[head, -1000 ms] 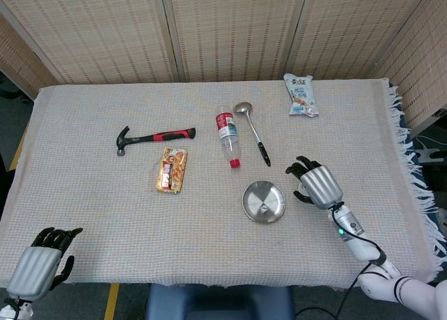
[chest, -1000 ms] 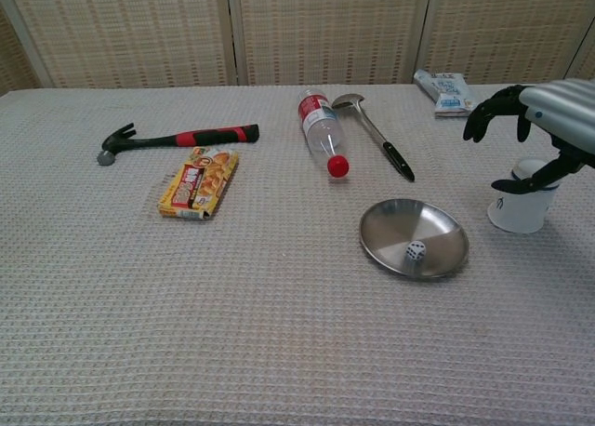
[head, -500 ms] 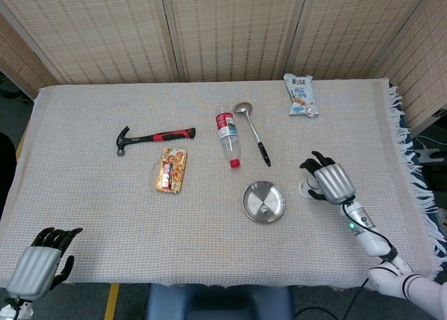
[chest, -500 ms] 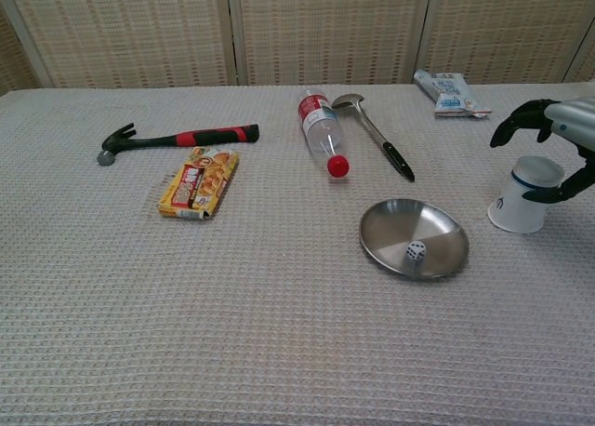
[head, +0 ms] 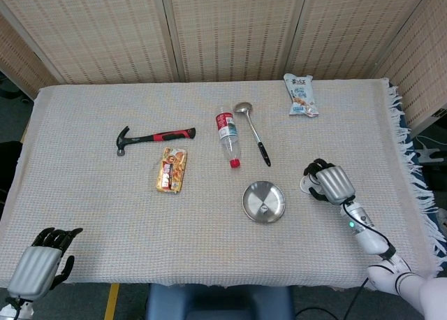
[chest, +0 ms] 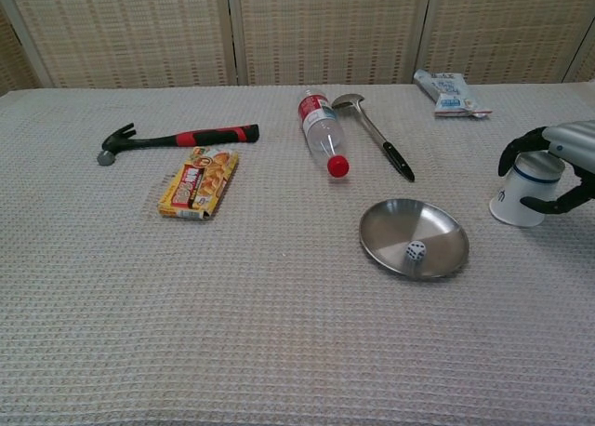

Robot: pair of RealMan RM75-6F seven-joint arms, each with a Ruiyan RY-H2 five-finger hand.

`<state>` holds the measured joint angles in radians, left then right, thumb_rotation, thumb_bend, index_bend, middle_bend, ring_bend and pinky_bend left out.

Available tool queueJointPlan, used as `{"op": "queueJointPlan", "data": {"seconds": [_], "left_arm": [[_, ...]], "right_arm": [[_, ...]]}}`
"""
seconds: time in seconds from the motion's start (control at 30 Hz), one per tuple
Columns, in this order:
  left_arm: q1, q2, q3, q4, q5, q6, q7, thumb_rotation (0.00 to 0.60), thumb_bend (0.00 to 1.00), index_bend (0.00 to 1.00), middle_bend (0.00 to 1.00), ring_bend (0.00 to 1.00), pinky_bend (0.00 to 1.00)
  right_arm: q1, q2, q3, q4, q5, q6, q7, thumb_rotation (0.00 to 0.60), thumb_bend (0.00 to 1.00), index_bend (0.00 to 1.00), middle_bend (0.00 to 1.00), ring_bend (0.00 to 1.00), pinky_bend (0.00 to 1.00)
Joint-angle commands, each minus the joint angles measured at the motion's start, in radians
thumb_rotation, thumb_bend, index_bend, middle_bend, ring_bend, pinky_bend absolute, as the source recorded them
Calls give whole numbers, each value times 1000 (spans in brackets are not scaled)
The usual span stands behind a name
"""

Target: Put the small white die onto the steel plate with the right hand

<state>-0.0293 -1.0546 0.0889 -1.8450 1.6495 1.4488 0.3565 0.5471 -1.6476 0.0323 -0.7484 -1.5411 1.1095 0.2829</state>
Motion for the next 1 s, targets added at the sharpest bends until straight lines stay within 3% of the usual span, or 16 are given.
{"op": "queueJointPlan", "data": {"seconds": [0.03, 0.3, 0.5, 0.73, 1.0], "left_arm": [[0, 0, 0, 0, 1, 1, -1, 600, 524, 186, 278, 221, 188], [0, 0, 0, 0, 3, 2, 0, 600, 523, 185, 279, 220, 188], [0, 0, 0, 0, 2, 1, 1, 600, 523, 185, 284, 223, 188], [0, 0, 0, -1, 3, 3, 1, 600, 521, 185, 289, 223, 188], [1, 3, 0, 0, 4, 7, -6, 600, 522, 185, 289, 223, 188]], "right_arm": [[-6, -29, 3, 38, -9, 40, 14, 600, 294, 546, 458, 368, 595], [-16, -52, 21, 45, -23, 147, -26, 600, 296, 634, 521, 425, 662], [-6, -9, 13, -95, -60, 192, 33, 600, 297, 636, 523, 426, 664], [41, 74, -7, -313, -74, 98, 89, 600, 296, 636, 523, 426, 664], [75, 68, -13, -359, -60, 12, 137, 600, 297, 636, 523, 426, 664]]}}
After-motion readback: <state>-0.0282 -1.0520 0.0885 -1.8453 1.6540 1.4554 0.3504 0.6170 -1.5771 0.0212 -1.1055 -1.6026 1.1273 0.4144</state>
